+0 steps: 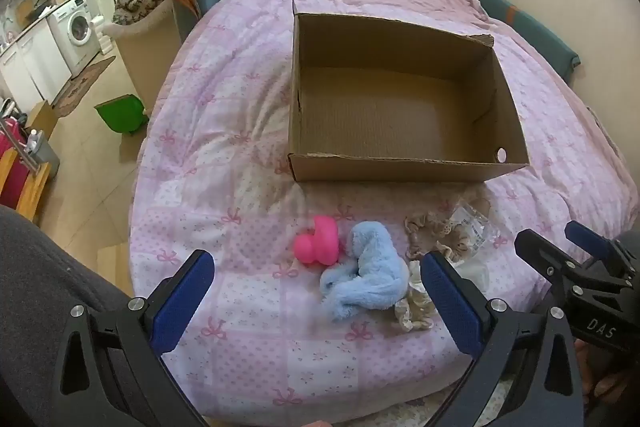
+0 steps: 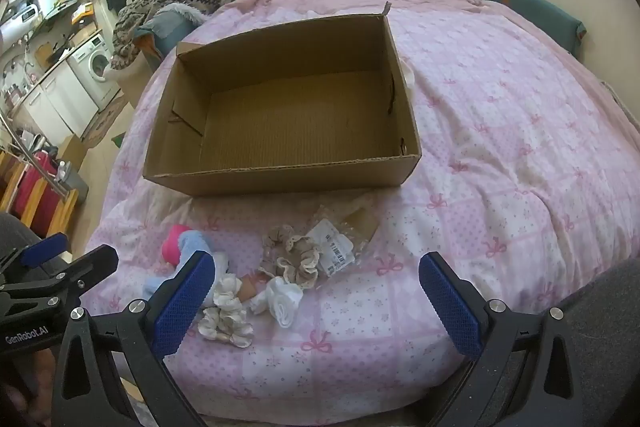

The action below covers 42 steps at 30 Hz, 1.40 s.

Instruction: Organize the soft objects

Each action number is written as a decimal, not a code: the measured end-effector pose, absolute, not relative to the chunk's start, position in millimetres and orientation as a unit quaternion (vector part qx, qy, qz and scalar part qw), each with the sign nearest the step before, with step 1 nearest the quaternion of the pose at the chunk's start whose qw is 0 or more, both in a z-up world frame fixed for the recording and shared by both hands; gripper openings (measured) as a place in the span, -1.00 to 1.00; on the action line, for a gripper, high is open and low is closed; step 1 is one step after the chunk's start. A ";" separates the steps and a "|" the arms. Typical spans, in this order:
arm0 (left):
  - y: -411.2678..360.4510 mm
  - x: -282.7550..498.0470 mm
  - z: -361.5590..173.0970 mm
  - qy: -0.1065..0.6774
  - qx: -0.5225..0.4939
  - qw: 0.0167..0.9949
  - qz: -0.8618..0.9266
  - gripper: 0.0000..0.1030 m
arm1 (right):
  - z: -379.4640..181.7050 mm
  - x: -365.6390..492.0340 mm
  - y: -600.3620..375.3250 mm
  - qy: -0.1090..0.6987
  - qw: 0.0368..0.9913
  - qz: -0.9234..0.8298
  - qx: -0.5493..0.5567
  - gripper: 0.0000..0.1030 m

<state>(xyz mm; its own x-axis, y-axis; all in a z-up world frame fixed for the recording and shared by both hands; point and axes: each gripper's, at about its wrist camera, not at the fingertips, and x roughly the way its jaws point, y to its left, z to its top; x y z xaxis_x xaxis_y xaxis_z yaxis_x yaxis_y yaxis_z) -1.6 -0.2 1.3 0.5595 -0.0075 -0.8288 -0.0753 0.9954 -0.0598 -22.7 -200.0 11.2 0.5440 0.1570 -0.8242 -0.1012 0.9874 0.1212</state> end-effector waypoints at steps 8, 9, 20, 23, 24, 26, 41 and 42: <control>1.1 1.3 -0.2 0.472 -0.040 0.881 0.024 1.00 | 11.1 -22.5 -200.0 0.474 0.877 0.072 0.030 1.00; 1.6 1.0 -0.3 0.472 -0.041 0.881 0.024 1.00 | 11.1 -22.4 -200.2 0.473 0.877 0.071 0.030 1.00; -1.3 1.1 -0.1 0.471 -0.042 0.881 0.024 1.00 | 11.2 -23.1 -200.9 0.471 0.879 0.073 0.031 1.00; -1.0 0.4 0.1 0.470 -0.044 0.881 0.025 1.00 | 12.6 -21.7 -202.4 0.471 0.879 0.073 0.030 1.00; -1.4 0.6 0.0 0.471 -0.044 0.881 0.025 1.00 | 12.9 -21.8 -202.4 0.471 0.878 0.073 0.031 1.00; -1.0 0.4 -0.1 0.471 -0.043 0.881 0.024 1.00 | 11.2 -22.9 -202.1 0.470 0.879 0.072 0.031 1.00; 0.0 0.5 -0.1 0.471 -0.044 0.881 0.024 1.00 | 10.7 -23.0 -202.8 0.469 0.879 0.073 0.033 1.00; 0.0 0.6 -0.1 0.471 -0.044 0.881 0.024 1.00 | 10.5 -22.8 -203.1 0.469 0.879 0.073 0.033 1.00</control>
